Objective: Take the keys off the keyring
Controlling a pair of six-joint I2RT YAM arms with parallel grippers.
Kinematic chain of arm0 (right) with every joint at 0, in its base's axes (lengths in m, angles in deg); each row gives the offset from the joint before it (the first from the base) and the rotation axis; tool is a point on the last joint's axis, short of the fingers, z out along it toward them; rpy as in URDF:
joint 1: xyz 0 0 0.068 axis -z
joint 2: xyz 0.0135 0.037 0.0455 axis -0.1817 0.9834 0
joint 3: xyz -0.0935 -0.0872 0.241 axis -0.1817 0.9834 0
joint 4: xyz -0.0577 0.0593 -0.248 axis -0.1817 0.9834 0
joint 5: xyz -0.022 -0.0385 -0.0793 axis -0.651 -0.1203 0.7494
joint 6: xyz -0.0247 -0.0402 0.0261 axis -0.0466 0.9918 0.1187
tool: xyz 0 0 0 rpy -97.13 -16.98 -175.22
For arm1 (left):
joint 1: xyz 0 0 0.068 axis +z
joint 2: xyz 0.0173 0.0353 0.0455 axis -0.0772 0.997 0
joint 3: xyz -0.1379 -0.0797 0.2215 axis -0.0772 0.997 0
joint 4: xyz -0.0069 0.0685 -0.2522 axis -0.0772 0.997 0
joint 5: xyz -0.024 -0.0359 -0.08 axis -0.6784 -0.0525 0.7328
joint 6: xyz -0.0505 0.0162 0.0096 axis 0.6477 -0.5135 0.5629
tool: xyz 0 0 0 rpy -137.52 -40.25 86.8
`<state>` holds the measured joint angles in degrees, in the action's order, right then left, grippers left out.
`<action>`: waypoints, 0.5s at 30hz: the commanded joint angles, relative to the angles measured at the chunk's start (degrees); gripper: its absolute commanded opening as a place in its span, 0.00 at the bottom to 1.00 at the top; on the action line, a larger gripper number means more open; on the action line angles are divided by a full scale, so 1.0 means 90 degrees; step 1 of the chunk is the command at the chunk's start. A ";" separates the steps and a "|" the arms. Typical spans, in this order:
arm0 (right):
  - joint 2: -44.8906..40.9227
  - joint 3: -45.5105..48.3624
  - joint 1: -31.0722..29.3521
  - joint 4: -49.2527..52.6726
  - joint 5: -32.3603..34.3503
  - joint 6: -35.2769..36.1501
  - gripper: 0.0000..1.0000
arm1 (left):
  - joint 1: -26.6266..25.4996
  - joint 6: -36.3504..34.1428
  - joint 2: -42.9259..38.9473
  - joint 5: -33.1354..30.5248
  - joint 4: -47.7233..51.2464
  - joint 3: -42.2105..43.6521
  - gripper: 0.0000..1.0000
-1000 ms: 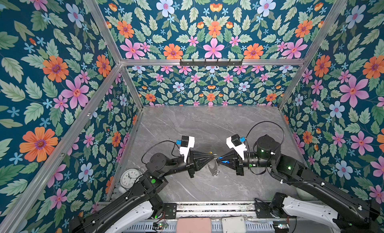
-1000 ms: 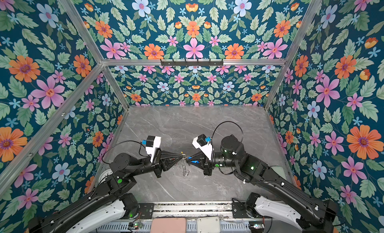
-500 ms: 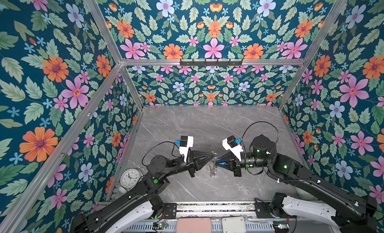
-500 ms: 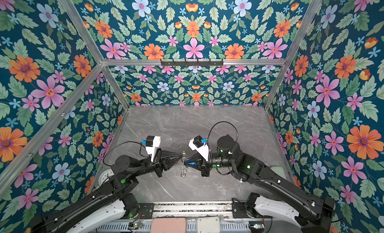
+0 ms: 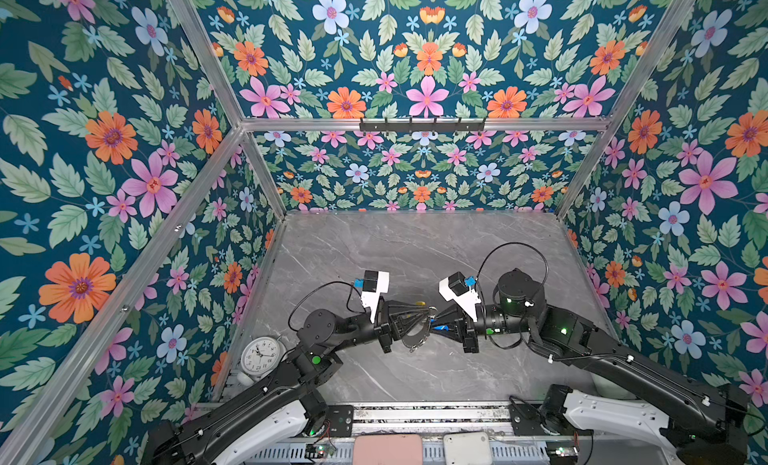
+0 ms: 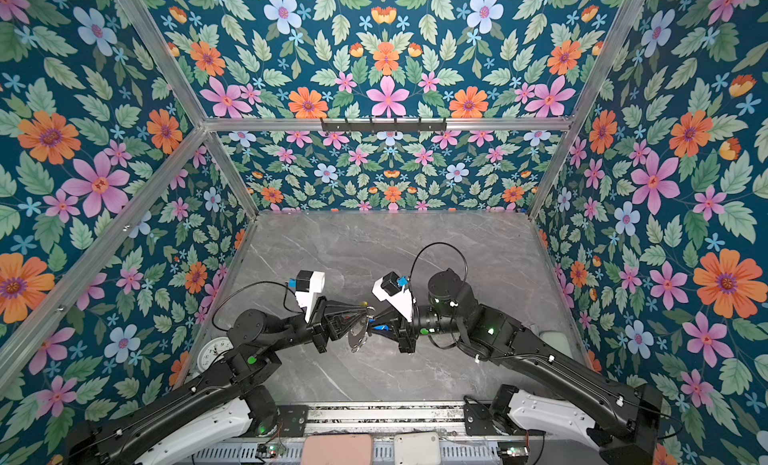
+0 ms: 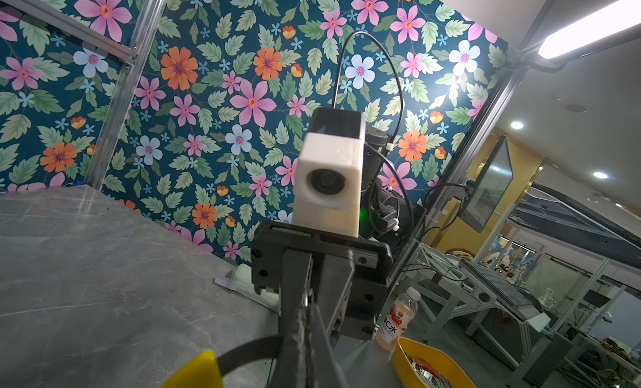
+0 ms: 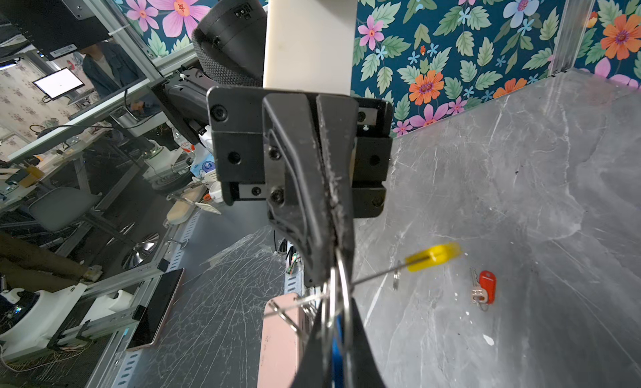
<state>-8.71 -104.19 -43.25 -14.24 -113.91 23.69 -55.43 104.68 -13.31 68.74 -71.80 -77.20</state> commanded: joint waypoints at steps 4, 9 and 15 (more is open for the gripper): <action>-0.0230 0.0059 -0.0013 0.0219 0.0288 0.0071 0.08 | 0.0003 -0.0168 -0.0082 -0.0010 -0.0418 -0.0060 0.00; -0.0633 0.0127 -0.0018 0.0451 0.0621 0.0218 0.34 | 0.0003 -0.0395 -0.0131 0.0019 0.0073 -0.0152 0.00; -0.1156 0.0125 -0.0018 0.0377 0.1091 0.0225 0.41 | 0.0003 -0.0436 -0.0095 0.0023 -0.0054 -0.0078 0.00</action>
<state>-17.72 -103.04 -43.36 -9.87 -107.42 25.26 -55.43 101.69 -14.25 68.69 -70.49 -77.97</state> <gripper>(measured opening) 0.409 0.051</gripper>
